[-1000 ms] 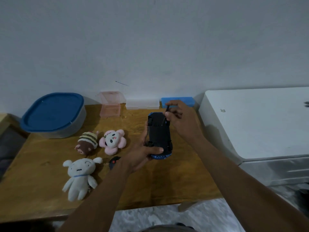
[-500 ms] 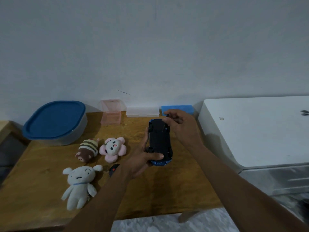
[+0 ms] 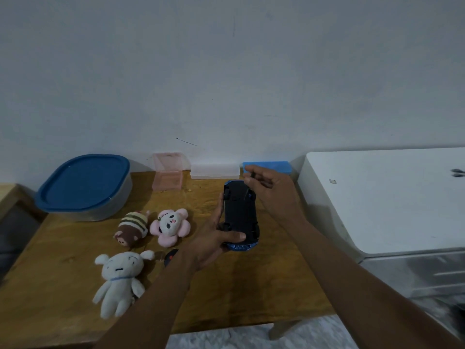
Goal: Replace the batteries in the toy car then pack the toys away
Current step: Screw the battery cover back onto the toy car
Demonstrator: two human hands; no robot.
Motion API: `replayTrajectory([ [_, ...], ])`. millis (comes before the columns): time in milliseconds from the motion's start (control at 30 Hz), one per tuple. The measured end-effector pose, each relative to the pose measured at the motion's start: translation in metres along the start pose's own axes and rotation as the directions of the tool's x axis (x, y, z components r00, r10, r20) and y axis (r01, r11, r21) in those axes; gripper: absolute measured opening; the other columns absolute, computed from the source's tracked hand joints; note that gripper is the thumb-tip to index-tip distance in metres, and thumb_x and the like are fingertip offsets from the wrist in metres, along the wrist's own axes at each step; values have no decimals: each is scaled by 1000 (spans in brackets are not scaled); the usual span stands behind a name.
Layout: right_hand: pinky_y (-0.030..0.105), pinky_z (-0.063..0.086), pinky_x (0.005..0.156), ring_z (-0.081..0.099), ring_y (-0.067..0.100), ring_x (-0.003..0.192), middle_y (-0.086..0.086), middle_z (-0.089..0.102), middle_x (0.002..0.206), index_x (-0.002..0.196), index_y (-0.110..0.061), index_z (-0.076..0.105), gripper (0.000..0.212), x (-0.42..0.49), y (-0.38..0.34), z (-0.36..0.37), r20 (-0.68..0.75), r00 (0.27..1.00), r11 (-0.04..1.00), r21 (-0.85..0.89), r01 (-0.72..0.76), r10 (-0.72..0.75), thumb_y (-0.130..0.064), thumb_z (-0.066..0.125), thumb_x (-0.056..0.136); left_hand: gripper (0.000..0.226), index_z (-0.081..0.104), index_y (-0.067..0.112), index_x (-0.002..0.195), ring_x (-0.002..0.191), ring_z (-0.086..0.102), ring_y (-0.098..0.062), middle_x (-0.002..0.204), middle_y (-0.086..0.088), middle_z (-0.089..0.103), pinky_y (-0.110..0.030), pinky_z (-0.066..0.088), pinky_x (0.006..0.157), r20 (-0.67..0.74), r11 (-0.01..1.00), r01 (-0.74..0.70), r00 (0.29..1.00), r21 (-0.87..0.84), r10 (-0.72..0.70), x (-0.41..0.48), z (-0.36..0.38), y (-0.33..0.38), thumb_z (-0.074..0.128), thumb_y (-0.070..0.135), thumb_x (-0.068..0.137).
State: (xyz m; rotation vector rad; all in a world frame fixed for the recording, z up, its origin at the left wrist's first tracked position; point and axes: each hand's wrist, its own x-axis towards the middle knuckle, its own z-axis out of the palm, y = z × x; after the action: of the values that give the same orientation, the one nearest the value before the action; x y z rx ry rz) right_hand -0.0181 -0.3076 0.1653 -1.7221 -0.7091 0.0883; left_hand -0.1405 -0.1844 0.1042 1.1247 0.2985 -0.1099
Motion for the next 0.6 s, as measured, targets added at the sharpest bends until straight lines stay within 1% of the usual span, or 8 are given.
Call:
replayTrajectory([
  [67,18,54,85,68,6,95,-6,73,100,115,-19,69,25,0,-1,0,6,1000,1000,-5,5,-4,-13,65,90,112,17,55,146,124,56,-32,135,-7,59,-57,44,102,3,1000,0,1000,-3,0,-1,1,0,68,-15,76],
  [167,16,54,84,68,4,96,-8,72,100,116,-17,68,28,-2,-1,0,26,1000,1000,-23,3,-2,-8,63,90,110,18,55,146,123,56,-31,134,-7,59,-55,45,101,1,1000,5,1000,-3,-4,-3,2,-1,65,-18,78],
  [300,17,54,86,67,5,98,-7,71,103,119,-17,66,31,-4,-1,-1,40,999,1000,-14,-26,26,-5,61,91,109,18,55,145,123,57,-31,134,-6,60,-54,46,100,-6,1000,9,1000,1,-9,-3,4,-1,63,-18,79],
  [367,16,54,84,67,5,97,-8,71,103,120,-18,66,32,-4,-1,-1,42,999,999,-37,-14,16,-7,62,90,109,18,55,146,124,56,-31,134,-6,59,-55,45,101,-5,1000,8,1000,0,-8,-4,3,-1,64,-17,78],
  [400,17,54,84,67,5,96,-8,70,104,119,-19,67,31,-4,-1,-2,37,999,998,-55,-8,10,-10,64,90,109,18,56,146,124,56,-31,134,-6,59,-55,45,101,0,1000,4,1000,4,-4,-4,3,-1,65,-16,78],
  [467,23,57,83,68,9,92,-3,69,103,118,-22,67,29,-3,1,-2,23,1000,997,-79,-8,10,-15,66,90,109,17,56,145,124,56,-31,135,-5,59,-55,45,102,1,1000,5,1000,9,-5,-4,3,-1,65,-16,79],
  [533,28,58,83,69,11,90,0,70,100,118,-21,67,29,-3,1,-1,11,1000,997,-81,-11,12,-12,64,91,109,17,56,145,124,55,-31,136,-6,58,-55,44,102,-5,1000,10,1000,8,-9,-5,3,-1,65,-16,79],
  [600,28,58,85,69,10,92,-2,71,99,120,-18,66,30,-4,0,-1,14,1000,998,-57,-21,22,-8,61,92,110,17,56,145,124,55,-32,136,-7,59,-57,43,103,-5,1000,8,1000,7,-8,-5,2,-1,67,-15,78],
])
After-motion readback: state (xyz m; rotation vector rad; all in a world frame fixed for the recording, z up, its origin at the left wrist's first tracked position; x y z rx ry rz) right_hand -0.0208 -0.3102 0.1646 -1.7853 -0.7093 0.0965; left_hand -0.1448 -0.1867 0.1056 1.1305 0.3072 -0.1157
